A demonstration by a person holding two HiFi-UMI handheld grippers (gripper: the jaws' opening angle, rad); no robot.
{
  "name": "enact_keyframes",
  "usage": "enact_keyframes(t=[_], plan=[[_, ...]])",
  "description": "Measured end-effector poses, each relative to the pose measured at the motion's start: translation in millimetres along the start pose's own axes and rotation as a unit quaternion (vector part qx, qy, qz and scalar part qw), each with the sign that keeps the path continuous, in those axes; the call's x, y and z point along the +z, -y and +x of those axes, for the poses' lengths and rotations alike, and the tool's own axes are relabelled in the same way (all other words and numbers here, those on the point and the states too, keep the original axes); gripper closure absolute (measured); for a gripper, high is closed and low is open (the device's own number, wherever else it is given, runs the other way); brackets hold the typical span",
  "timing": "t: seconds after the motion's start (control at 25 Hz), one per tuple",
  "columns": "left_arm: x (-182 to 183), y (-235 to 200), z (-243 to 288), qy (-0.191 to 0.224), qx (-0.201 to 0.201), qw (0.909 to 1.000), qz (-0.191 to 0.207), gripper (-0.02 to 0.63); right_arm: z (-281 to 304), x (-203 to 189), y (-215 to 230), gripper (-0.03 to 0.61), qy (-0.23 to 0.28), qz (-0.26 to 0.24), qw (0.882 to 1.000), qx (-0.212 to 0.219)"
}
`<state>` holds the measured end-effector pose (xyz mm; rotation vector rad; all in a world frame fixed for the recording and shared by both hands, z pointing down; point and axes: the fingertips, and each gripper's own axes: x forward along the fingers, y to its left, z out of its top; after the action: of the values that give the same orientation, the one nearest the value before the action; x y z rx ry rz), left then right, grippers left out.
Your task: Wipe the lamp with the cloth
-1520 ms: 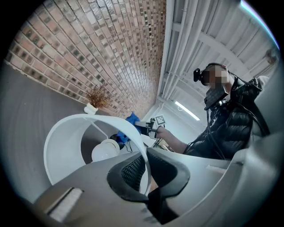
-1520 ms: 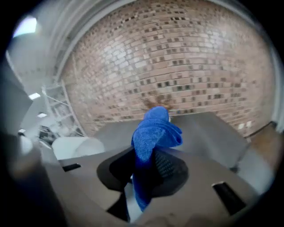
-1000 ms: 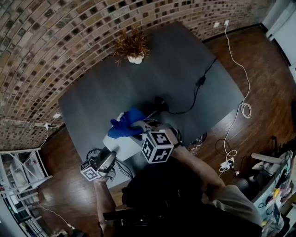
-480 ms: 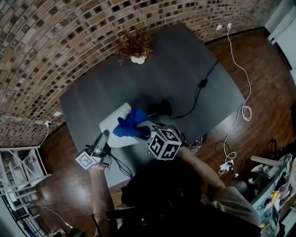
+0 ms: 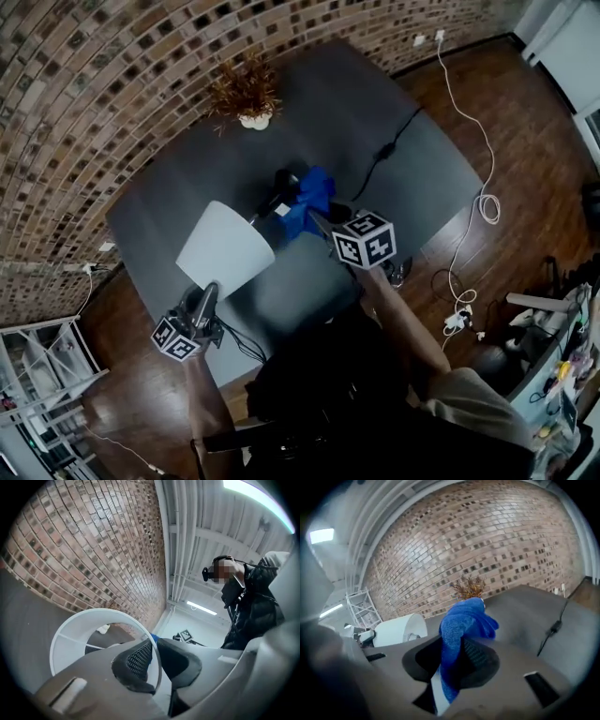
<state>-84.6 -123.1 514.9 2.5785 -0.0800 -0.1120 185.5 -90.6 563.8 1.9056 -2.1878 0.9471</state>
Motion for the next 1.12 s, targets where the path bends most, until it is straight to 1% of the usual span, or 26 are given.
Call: enact_keyframes(t=[0.04, 0.08, 0.12, 0.16, 0.24, 0.28, 0.32, 0.36, 0.4, 0.44, 0.48, 0.52, 0.56, 0.6, 0.64, 0.68, 0.72, 0.76, 0.8, 0.84, 0.88, 0.92, 0.96, 1.0, 1.08, 1.12], plan=[[-9.9, 1.7, -3.8, -0.011, 0.001, 0.9999, -0.004, 0.581, 8.1, -6.2, 1.2, 0.489, -0.012, 0.008, 1.0, 0.012], [-19.6, 3.4, -6.6, -0.022, 0.002, 0.9997, -0.008, 0.593, 19.2, -10.1, -7.5, 0.489, -0.023, 0.011, 0.999, 0.041], [-28.0, 5.1, -8.7, -0.031, 0.004, 0.9995, -0.011, 0.597, 32.9, -11.9, -23.2, 0.489, -0.033, 0.012, 0.996, 0.081], [-34.4, 6.9, -10.3, -0.035, 0.005, 0.9993, -0.015, 0.598, 48.4, -12.9, -43.4, 0.489, -0.044, 0.013, 0.991, 0.126], [-41.8, 9.8, -12.4, -0.03, 0.009, 0.9992, -0.026, 0.597, 80.0, -20.1, -84.3, 0.489, -0.079, 0.017, 0.974, 0.212], [-44.0, 11.1, -12.5, -0.026, 0.011, 0.9992, -0.029, 0.598, 92.9, -29.3, -99.2, 0.489, -0.109, 0.018, 0.964, 0.241], [-45.7, 12.5, -11.8, -0.023, 0.012, 0.9992, -0.032, 0.598, 102.9, -40.1, -108.3, 0.489, -0.142, 0.016, 0.956, 0.257], [-46.5, 13.2, -10.8, -0.022, 0.013, 0.9991, -0.033, 0.598, 110.3, -48.8, -110.9, 0.489, -0.17, 0.011, 0.95, 0.26], [-46.1, 13.0, -9.6, -0.021, 0.014, 0.9991, -0.034, 0.598, 115.7, -53.3, -107.2, 0.489, -0.189, 0.006, 0.949, 0.254], [-44.8, 12.3, -8.5, -0.02, 0.013, 0.9991, -0.035, 0.598, 119.0, -53.8, -97.8, 0.489, -0.202, 0.001, 0.95, 0.239], [-43.5, 11.5, -7.6, -0.019, 0.013, 0.9991, -0.036, 0.598, 120.6, -51.8, -83.1, 0.489, -0.21, -0.008, 0.954, 0.215], [-42.5, 11.0, -7.2, -0.019, 0.013, 0.9991, -0.036, 0.598, 120.6, -48.8, -62.8, 0.491, -0.217, -0.024, 0.959, 0.179], [-42.2, 11.0, -7.1, -0.019, 0.013, 0.9991, -0.036, 0.598, 119.1, -45.7, -37.6, 0.491, -0.224, -0.046, 0.964, 0.132], [-42.5, 11.5, -7.2, -0.02, 0.012, 0.9991, -0.035, 0.598, 116.0, -42.4, -11.6, 0.491, -0.231, -0.07, 0.967, 0.082], [-43.1, 12.4, -7.4, -0.022, 0.012, 0.9991, -0.034, 0.598, 111.9, -38.0, 7.9, 0.491, -0.232, -0.088, 0.968, 0.047], [-43.7, 13.2, -7.8, -0.024, 0.011, 0.9991, -0.034, 0.598, 108.0, -31.6, 14.7, 0.491, -0.225, -0.098, 0.969, 0.035], [-44.0, 13.6, -8.2, -0.025, 0.01, 0.9991, -0.033, 0.598, 105.1, -23.8, 7.6, 0.491, -0.213, -0.108, 0.97, 0.045], [-44.2, 13.6, -8.6, -0.025, 0.009, 0.9991, -0.032, 0.598, 104.2, -16.2, -10.7, 0.491, -0.2, -0.123, 0.97, 0.069], [-44.4, 13.6, -9.1, -0.024, 0.009, 0.9992, -0.031, 0.598, 105.4, -10.7, -35.6, 0.491, -0.189, -0.148, 0.966, 0.099], [-44.8, 13.7, -9.7, -0.024, 0.009, 0.9992, -0.031, 0.598, 109.1, -9.6, -60.0, 0.491, -0.185, -0.18, 0.958, 0.125], [-45.8, 14.3, -10.3, -0.025, 0.01, 0.9992, -0.03, 0.598, 114.7, -14.8, -76.6, 0.491, -0.191, -0.215, 0.948, 0.138], [-47.3, 15.1, -10.7, -0.026, 0.012, 0.9992, -0.029, 0.598, 121.4, -24.1, -82.2, 0.489, -0.205, -0.246, 0.938, 0.136], [-48.9, 16.3, -10.5, -0.027, 0.012, 0.9992, -0.027, 0.598, 127.2, -33.1, -78.6, 0.489, -0.22, -0.261, 0.932, 0.125], [-50.3, 17.5, -9.6, -0.028, 0.011, 0.9992, -0.026, 0.598, 130.4, -38.6, -68.2, 0.483, -0.232, -0.256, 0.932, 0.11], [-52.6, 19.7, -6.8, -0.032, 0.006, 0.9992, -0.025, 0.597, 129.5, -35.3, -34.5, 0.486, -0.248, -0.23, 0.939, 0.063], [-53.5, 20.5, -5.6, -0.034, 0.003, 0.9991, -0.024, 0.597, 128.0, -30.5, -15.3, 0.488, -0.253, -0.232, 0.938, 0.037]])
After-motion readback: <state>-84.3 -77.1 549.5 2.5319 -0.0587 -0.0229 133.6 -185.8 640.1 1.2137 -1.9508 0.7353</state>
